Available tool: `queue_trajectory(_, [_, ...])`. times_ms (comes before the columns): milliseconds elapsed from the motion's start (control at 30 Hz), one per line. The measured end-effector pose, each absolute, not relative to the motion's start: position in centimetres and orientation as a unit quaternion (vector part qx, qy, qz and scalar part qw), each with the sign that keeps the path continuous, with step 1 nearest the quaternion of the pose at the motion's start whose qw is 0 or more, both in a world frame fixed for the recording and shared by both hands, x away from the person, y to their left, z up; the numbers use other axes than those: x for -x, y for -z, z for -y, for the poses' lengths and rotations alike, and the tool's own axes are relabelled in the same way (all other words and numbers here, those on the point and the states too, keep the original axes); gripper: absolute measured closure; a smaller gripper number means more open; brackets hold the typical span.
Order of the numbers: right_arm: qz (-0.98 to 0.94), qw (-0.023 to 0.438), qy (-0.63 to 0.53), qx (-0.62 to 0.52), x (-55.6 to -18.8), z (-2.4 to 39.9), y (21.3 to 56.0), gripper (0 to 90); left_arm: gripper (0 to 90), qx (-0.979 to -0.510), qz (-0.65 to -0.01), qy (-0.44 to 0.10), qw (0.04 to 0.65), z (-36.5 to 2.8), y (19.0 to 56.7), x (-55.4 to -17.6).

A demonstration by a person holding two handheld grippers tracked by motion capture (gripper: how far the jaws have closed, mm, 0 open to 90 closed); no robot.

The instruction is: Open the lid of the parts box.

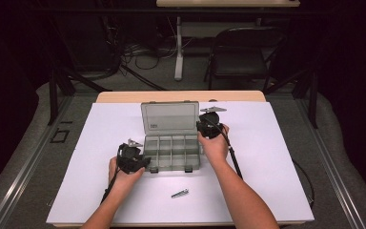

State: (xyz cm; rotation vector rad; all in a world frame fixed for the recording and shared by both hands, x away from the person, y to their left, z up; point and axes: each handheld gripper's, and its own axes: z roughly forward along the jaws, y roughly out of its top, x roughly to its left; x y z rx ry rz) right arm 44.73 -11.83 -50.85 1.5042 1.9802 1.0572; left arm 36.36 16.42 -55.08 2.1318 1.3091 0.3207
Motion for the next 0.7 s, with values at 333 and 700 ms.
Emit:
queue_trajectory(333, [-0.708, 0.209, -0.383, -0.556, -45.19, 11.85, 50.94, 88.0, 66.9, -0.805, -0.495, -0.122, 0.305, -16.41, 55.09, -36.34])
queue_trajectory(700, [-0.704, 0.208, -0.376, -0.565, -45.72, 11.63, 51.02, 88.2, 67.0, -0.804, -0.496, -0.122, 0.305, -16.40, 55.09, -36.35])
